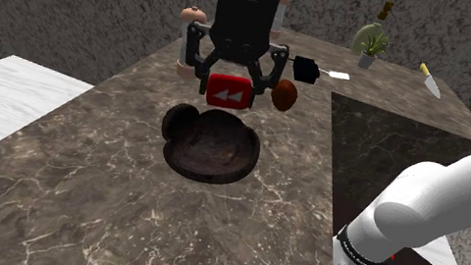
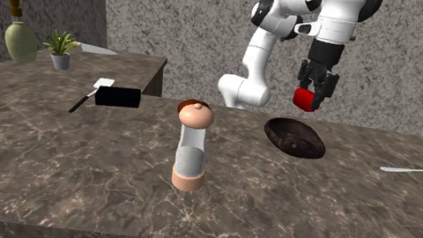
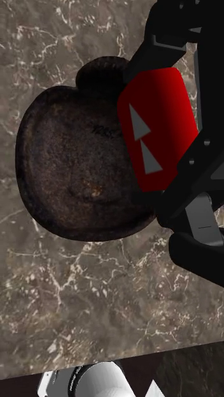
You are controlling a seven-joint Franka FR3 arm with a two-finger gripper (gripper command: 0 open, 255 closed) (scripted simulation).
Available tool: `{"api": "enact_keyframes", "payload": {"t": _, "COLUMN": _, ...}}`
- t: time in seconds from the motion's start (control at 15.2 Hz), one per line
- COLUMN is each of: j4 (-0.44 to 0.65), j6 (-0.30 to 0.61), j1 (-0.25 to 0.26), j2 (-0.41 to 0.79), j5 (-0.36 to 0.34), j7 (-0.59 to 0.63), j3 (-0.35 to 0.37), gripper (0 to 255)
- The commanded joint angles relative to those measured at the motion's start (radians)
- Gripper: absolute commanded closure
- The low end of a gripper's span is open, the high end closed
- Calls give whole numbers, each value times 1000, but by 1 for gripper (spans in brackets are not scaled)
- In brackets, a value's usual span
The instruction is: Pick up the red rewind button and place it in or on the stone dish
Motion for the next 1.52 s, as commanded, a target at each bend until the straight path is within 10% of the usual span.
{"api": "enact_keyframes", "payload": {"t": 0.0, "j4": -34, "j6": 28, "j1": 3, "j2": -8, "j5": 5, "j7": -4, "j3": 1, "gripper": 255}}
{"api": "enact_keyframes", "payload": {"t": 0.92, "j4": -127, "j6": 102, "j1": 10, "j2": -27, "j5": 18, "j7": -13, "j3": 8, "gripper": 255}}
{"api": "enact_keyframes", "payload": {"t": 0.99, "j4": -127, "j6": 102, "j1": 10, "j2": -27, "j5": 18, "j7": -13, "j3": 8, "gripper": 0}}
{"api": "enact_keyframes", "payload": {"t": 1.45, "j4": -48, "j6": 38, "j1": 4, "j2": -11, "j5": 6, "j7": -5, "j3": 2, "gripper": 0}}
